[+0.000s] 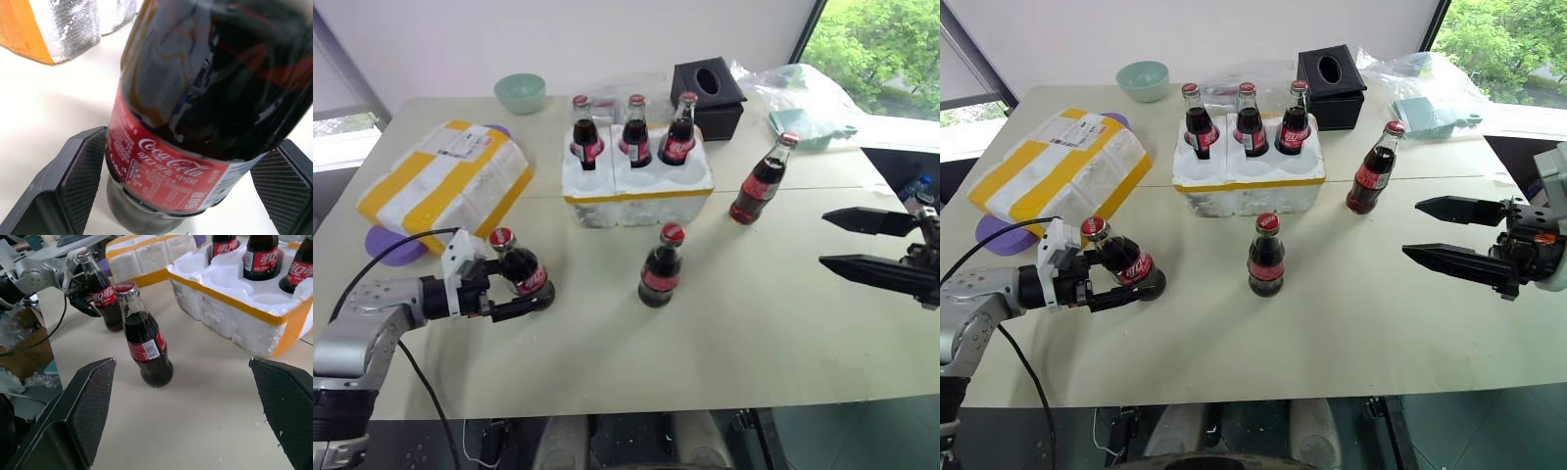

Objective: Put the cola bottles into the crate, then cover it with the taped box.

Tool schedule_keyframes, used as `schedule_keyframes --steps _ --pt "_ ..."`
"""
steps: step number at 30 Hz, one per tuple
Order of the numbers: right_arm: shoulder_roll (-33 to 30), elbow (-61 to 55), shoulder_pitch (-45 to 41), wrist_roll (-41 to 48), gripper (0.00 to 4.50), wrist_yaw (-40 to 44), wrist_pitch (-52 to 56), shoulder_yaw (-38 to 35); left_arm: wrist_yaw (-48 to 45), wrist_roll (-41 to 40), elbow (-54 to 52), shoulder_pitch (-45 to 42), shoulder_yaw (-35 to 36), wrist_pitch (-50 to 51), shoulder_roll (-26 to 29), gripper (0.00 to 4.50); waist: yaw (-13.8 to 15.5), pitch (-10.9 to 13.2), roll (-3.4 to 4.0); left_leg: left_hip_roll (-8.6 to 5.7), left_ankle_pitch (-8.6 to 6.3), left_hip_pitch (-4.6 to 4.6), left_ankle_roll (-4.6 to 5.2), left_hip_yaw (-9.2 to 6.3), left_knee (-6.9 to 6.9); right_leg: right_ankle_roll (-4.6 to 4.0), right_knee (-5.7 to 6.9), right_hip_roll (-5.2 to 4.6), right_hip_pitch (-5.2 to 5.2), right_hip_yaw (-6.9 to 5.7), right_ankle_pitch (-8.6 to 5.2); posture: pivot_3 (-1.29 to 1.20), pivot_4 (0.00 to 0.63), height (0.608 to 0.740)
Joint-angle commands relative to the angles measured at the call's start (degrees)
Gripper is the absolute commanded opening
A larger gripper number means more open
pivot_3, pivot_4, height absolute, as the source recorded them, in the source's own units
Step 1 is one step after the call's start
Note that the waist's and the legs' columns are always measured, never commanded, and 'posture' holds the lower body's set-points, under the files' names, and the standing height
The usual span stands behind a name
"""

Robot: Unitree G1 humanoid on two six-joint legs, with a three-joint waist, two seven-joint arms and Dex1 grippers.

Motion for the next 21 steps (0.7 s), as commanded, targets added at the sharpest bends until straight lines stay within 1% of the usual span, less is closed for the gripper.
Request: schedule_keyframes --steps 1,2,9,14,18,21 --pt "-0.76 -3.05 -0.26 2.84 4.5 0.17 0.71 -2.92 0.15 -0.6 -0.12 -0.89 0.86 -0.4 -0.11 3.08 0.0 0.0 0.0 0.0 0.0 0.0 0.0 0.0 0.0 0.0 0.0 0.0 0.0 0.0 0.0 0.0 0.15 0.739" --pt "-0.77 -3.75 -0.07 3.3 4.5 0.23 0.93 -3.06 0.12 -0.82 -0.03 -1.04 0.92 -0.17 -0.1 2.8 0.01 0.0 0.0 0.0 0.0 0.0 0.0 0.0 0.01 0.0 0.01 0.0 0.0 0.0 0.0 0.0 0.15 0.739" --pt "-0.42 -6.07 0.58 5.39 4.5 -1.0 2.28 -3.66 -0.06 -1.67 -0.38 -1.97 1.09 1.3 0.22 2.82 0.02 0.0 0.0 0.0 0.0 -0.01 0.0 -0.01 0.05 0.0 0.03 0.0 0.0 0.0 0.0 0.0 0.15 0.739" --pt "-0.85 -6.59 0.92 6.13 4.5 -1.06 2.5 -3.86 -0.95 -4.78 -1.74 -4.34 1.88 5.25 0.84 2.82 0.02 0.01 -0.03 0.0 0.0 -0.02 0.0 -0.01 0.06 0.0 0.04 0.0 0.0 0.0 0.0 0.0 0.15 0.739" --pt "-1.04 -7.55 0.55 7.27 4.5 -1.15 2.79 -4.01 -3.79 -8.52 -2.34 -11.23 1.69 10.69 3.54 2.82 0.14 0.07 -0.14 0.0 0.0 -0.08 0.0 -0.08 0.16 0.0 0.14 0.04 -0.02 -0.01 0.0 0.0 0.15 0.739" --pt "-1.09 -9.17 0.13 8.75 4.5 -1.57 2.86 -3.99 -5.63 -10.3 -0.64 -20.25 -0.29 14.49 4.3 2.82 0.19 0.09 -0.16 0.0 -0.02 -0.15 0.02 -0.09 0.37 0.01 0.23 0.04 -0.01 -0.01 -0.01 0.0 0.15 0.739"
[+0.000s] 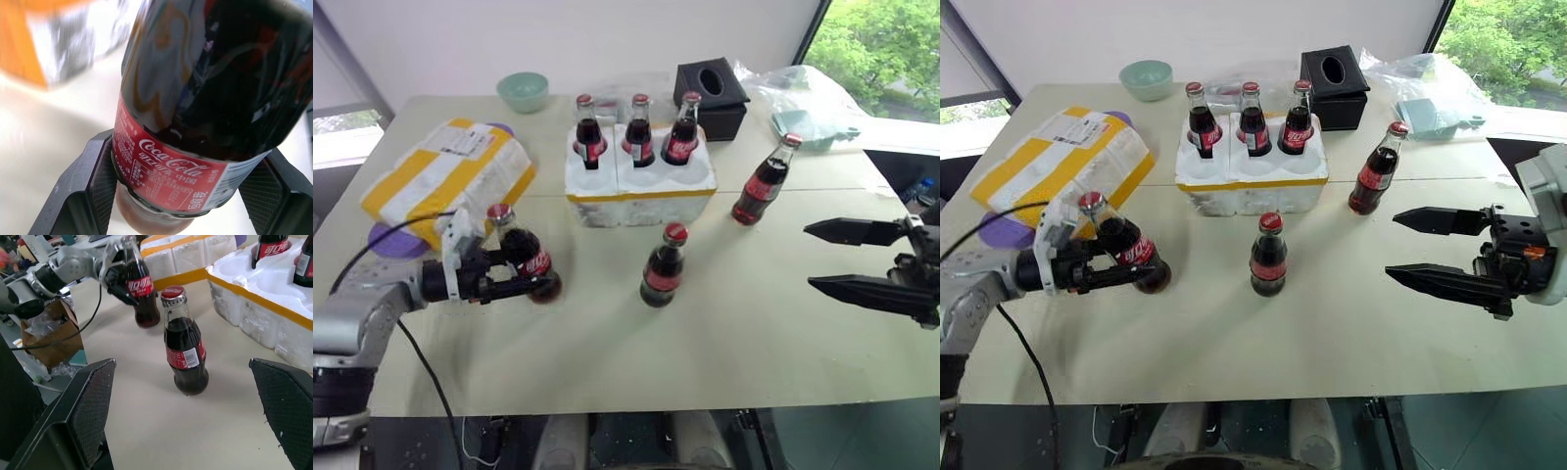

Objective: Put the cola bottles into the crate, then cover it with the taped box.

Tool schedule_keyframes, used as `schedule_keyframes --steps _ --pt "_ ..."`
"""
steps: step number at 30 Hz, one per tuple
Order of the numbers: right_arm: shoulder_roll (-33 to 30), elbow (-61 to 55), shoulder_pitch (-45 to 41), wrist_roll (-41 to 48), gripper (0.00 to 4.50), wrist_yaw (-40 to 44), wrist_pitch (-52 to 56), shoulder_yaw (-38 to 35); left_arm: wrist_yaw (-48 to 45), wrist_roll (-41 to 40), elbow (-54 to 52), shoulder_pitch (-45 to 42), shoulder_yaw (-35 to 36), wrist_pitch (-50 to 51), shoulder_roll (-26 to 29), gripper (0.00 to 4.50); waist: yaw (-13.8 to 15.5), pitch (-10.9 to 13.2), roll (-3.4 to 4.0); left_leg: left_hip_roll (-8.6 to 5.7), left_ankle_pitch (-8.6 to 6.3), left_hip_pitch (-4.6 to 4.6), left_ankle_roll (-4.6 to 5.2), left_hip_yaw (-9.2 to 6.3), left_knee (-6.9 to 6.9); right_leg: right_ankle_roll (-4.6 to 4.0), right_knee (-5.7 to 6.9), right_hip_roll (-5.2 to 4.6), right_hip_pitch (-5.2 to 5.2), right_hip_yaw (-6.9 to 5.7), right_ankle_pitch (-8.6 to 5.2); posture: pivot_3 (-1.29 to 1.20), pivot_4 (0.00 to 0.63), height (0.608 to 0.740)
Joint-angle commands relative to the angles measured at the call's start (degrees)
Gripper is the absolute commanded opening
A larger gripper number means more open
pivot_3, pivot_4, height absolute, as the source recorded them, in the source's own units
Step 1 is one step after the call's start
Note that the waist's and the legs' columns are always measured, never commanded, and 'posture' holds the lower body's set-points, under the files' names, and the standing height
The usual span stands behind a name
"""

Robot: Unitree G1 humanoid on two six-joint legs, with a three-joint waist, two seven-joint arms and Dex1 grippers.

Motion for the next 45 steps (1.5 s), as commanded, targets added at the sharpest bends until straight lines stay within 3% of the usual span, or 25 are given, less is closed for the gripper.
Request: schedule_keyframes --steps 1,5,9,14,21,29,45 --pt "-1.07 -3.1 -1.1 3.07 4.5 -0.46 -0.03 -2.26 -3.28 -3.95 -0.25 -10.33 -0.9 2.88 1.28 2.82 -0.01 0.0 0.0 0.0 -0.02 -0.01 0.03 0.0 0.08 0.0 0.03 0.0 0.01 0.0 0.0 0.0 0.15 0.739" --pt "-1.23 -3.91 -2.08 4.84 4.5 -2.04 -0.05 -2.33 -7.06 -2.35 4.37 -22.67 -6.4 4.12 -0.66 2.82 -0.12 0.0 0.0 -0.01 -0.03 -0.03 0.05 0.0 0.17 0.01 0.06 0.01 0.04 0.0 0.0 0.0 0.15 0.739" --pt "0.25 -3.23 -4.18 4.26 4.5 -6.42 -1.64 -0.84 -6.87 2.84 13.61 -34.98 -12.53 1.06 -7.5 2.82 -0.08 0.0 -0.02 -0.01 -0.04 -0.02 0.06 -0.01 0.2 0.02 0.12 0.02 0.04 0.0 -0.01 0.0 0.15 0.739" --pt "2.27 -4.16 -4.84 1.44 4.5 -11.49 -4.18 1.1 -2.18 14.22 32.75 -47.6 -18.32 -10.26 -19.16 2.82 -0.01 0.01 -0.04 -0.04 -0.04 -0.06 0.06 -0.03 0.27 0.07 0.11 0.03 0.06 0.01 0.01 0.0 0.15 0.739" --pt "3.96 -6.4 -3.58 2.33 4.5 -15.62 -4.72 -0.11 1.03 22.88 57.66 -60.18 -18.27 -24.38 -30.46 2.82 -0.27 0.08 -0.09 -0.02 -0.21 -0.1 0.36 -0.06 0.24 0.32 0.11 0.11 -0.04 0.01 0.07 0.0 0.15 0.739" --pt "6.77 -10.17 1.46 3.04 4.5 -19.21 -5.11 -3.53 7.88 26.82 72.29 -67.2 -14.34 -31.3 -33.03 2.82 -0.16 0.11 -0.13 -0.02 -0.31 -0.14 0.53 -0.09 0.26 0.41 0.11 0.13 -0.05 0.01 0.03 0.0 0.15 0.739" --pt "7.4 -9.78 1.95 3.41 4.5 -23.41 -7.65 -2.48 10.7 33.7 76.72 -65.42 -14.39 -32.06 -37.34 2.82 -0.09 0.13 -0.17 -0.03 -0.31 -0.19 0.53 -0.11 0.29 0.42 0.12 0.13 -0.05 0.01 0.04 0.0 0.15 0.739"
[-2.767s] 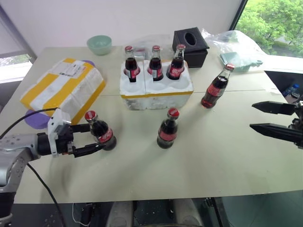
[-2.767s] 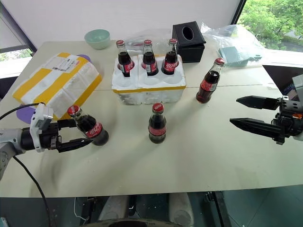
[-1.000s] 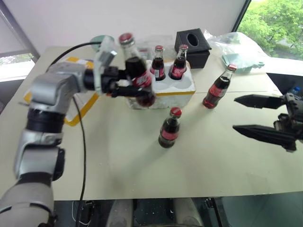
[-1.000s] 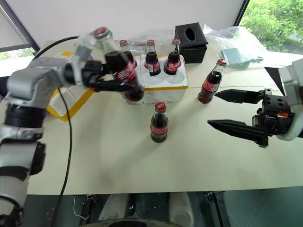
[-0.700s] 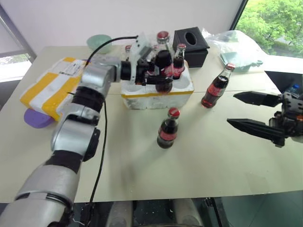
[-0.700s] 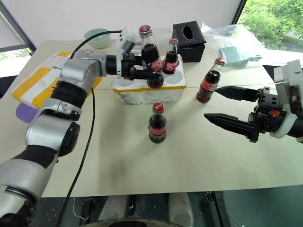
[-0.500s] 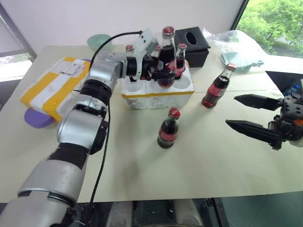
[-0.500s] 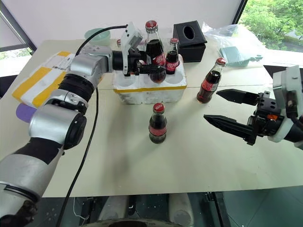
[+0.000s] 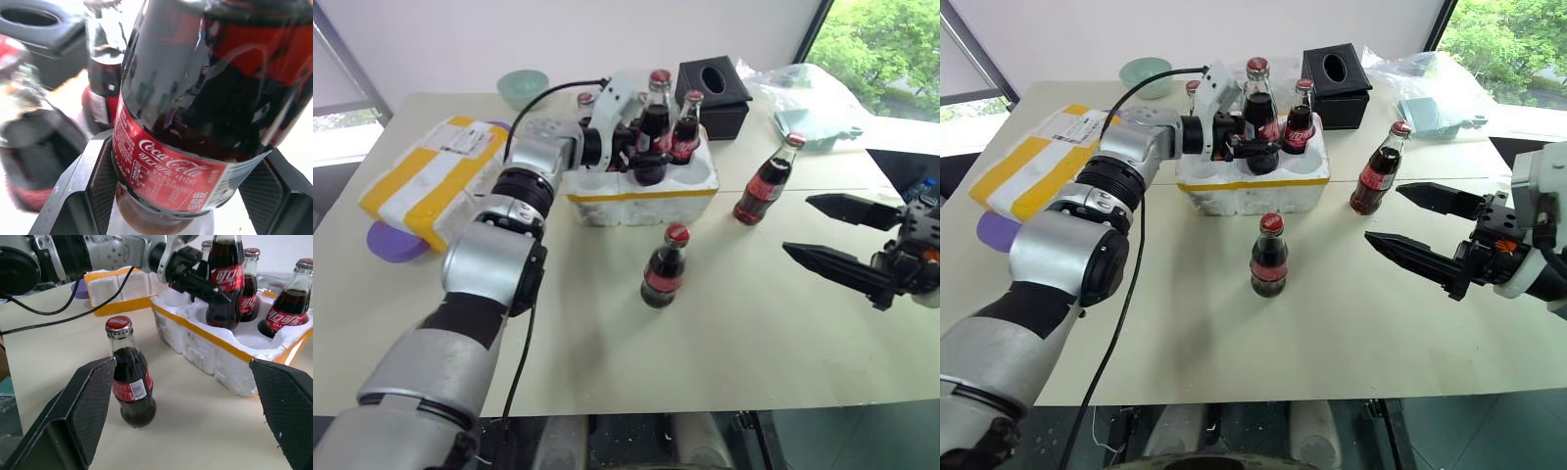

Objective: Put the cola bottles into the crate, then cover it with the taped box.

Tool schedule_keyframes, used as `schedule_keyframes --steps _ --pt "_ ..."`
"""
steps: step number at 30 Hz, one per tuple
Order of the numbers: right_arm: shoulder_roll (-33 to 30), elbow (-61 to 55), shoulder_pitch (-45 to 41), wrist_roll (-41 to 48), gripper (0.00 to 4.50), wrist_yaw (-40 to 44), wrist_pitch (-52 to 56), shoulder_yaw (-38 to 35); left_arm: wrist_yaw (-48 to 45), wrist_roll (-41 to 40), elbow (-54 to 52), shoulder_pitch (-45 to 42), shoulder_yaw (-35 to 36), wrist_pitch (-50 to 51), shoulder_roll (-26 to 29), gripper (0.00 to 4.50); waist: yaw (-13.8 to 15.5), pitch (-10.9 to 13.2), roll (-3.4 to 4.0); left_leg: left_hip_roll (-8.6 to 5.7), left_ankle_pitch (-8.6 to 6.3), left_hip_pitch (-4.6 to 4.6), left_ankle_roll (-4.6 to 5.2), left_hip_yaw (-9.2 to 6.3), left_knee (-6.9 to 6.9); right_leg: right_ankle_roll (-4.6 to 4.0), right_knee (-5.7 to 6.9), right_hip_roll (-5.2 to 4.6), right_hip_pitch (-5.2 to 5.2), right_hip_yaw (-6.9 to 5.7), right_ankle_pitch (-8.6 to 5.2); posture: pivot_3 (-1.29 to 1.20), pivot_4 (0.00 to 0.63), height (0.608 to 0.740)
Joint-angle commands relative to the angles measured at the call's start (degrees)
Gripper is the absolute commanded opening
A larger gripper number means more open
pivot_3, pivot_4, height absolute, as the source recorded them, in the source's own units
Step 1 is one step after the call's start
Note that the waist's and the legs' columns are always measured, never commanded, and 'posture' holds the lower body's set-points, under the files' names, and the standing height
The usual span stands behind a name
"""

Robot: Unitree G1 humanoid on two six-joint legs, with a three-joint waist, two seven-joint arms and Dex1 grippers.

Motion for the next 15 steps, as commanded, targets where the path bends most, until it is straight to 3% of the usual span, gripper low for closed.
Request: schedule_keyframes --steps 1,7,13,15 --pt "0.13 -0.56 -0.51 0.51 4.5 -0.82 -1.43 -0.7 0.32 1.51 -1.58 -1.15 0.58 -2.55 -0.12 2.82 -0.12 0.0 0.0 0.0 0.0 0.01 0.0 0.0 0.0 0.0 0.0 0.0 0.0 0.0 0.0 0.0 0.15 0.739" --pt "0.5 -0.48 -1.12 0.44 4.5 -2.52 -2.02 0.11 6.86 6.12 0.49 -0.8 -0.64 -1.83 -0.66 2.82 -0.01 -0.01 0.0 0.0 0.0 0.02 0.0 0.0 0.02 0.0 0.01 0.0 0.01 0.0 0.0 0.0 0.15 0.739" --pt "0.64 -0.53 -1.0 0.08 4.5 -3.37 -2.89 1.03 7.66 7.98 1.09 -0.72 -1.03 -0.85 -1.16 2.82 -0.12 -0.02 -0.01 0.0 0.0 0.23 -0.01 0.0 0.07 -0.04 0.02 0.0 0.26 0.01 0.0 0.0 0.15 0.739" --pt "0.67 -0.54 -1.09 0.05 4.5 -3.67 -3.15 1.41 7.99 8.65 1.35 -0.47 -1.28 -0.41 -1.58 3.9 -0.13 -0.03 0.0 0.0 0.0 0.32 -0.01 0.0 0.08 -0.05 0.02 0.0 0.34 0.01 0.0 0.0 0.15 0.739"
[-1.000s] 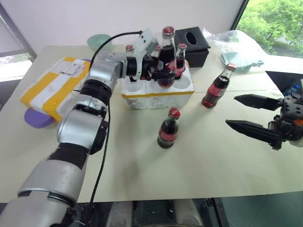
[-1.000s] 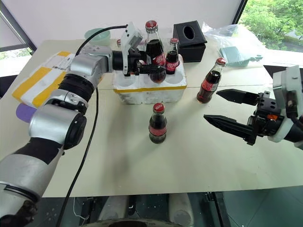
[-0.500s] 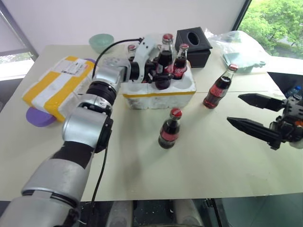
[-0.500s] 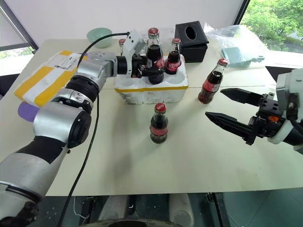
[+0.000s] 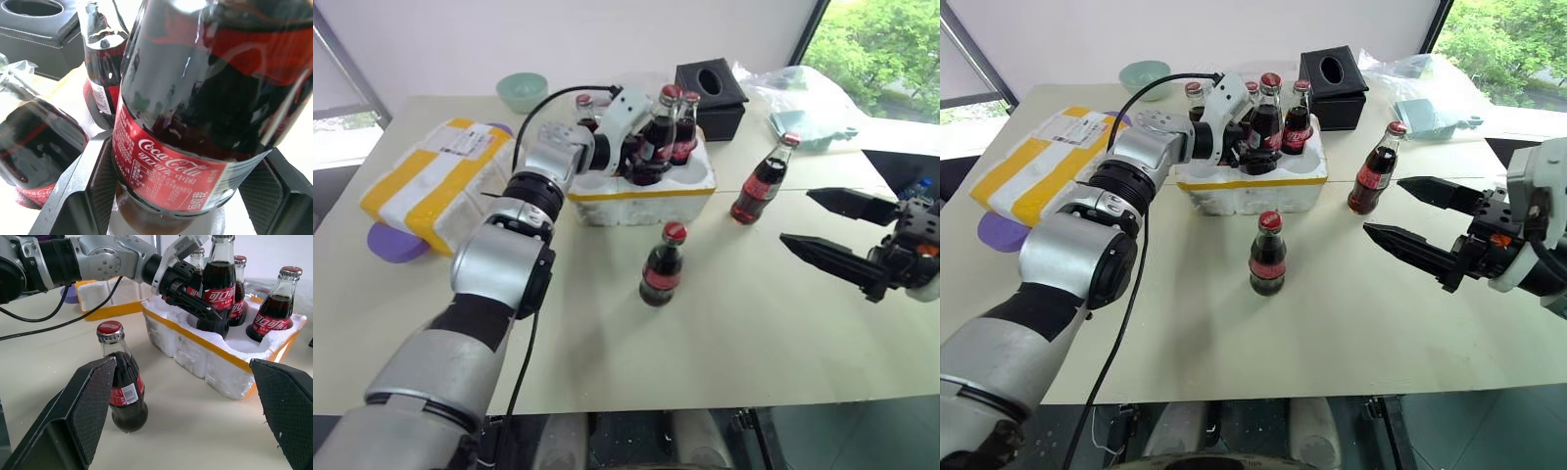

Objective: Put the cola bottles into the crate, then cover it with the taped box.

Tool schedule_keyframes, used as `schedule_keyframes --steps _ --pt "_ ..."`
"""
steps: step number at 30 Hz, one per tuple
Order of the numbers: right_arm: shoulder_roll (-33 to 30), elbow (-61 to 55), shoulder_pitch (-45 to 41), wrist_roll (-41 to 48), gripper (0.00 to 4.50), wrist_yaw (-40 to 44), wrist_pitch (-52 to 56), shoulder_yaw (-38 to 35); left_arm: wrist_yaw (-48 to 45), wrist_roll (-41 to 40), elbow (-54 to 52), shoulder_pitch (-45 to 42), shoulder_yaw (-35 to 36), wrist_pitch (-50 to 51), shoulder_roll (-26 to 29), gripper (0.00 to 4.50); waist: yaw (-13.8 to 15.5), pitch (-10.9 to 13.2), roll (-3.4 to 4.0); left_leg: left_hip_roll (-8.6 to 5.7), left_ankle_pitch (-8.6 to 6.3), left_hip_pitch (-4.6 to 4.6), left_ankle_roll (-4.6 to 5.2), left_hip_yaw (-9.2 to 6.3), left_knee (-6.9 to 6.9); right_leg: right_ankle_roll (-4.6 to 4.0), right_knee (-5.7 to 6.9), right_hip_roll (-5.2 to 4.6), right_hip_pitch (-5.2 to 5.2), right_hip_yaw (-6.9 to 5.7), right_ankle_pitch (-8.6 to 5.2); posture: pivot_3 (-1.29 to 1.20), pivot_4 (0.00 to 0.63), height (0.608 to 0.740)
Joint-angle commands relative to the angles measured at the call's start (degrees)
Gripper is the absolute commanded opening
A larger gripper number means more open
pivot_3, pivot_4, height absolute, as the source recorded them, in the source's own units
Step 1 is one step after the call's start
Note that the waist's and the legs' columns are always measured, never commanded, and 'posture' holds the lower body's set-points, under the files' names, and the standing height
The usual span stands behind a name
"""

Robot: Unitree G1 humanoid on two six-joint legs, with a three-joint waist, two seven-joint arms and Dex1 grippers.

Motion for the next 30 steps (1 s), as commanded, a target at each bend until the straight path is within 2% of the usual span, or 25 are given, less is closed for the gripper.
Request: schedule_keyframes --steps 1,2,19,30 --pt "0.41 -0.63 -0.7 0.1 4.5 -0.6 -1.58 -0.26 2.95 2.94 1.06 -0.37 -0.99 0.69 -0.11 4.24 -0.06 0.0 0.0 0.0 0.0 0.01 0.0 0.0 0.0 0.0 0.0 0.0 0.01 0.0 0.0 0.0 0.15 0.739" --pt "0.39 -0.66 -0.71 0.14 4.5 -0.72 -1.7 -0.14 3.15 3.31 1.2 -0.22 -1.02 0.71 -0.21 4.45 -0.06 0.0 0.0 0.0 0.0 -0.01 0.0 0.0 -0.01 0.0 0.0 0.0 -0.01 0.0 0.0 0.0 0.15 0.739" --pt "0.42 0.21 -1.45 -0.47 4.5 -1.19 -2.48 1.81 2.95 2.89 0.98 -0.98 1.46 2.46 1.59 4.45 -0.08 0.0 -0.01 0.0 0.0 -0.04 0.0 -0.01 -0.04 0.04 0.01 0.01 -0.04 0.0 0.01 0.0 0.15 0.739" --pt "0.65 -0.2 -1.55 -0.58 4.5 -1.68 -2.11 2.68 1.62 -0.26 0.4 -4.37 5.6 8.48 2.34 4.45 -0.08 0.01 -0.01 0.0 0.0 -0.07 0.0 -0.01 -0.06 0.05 0.01 0.01 -0.09 0.0 0.01 0.0 0.15 0.739"
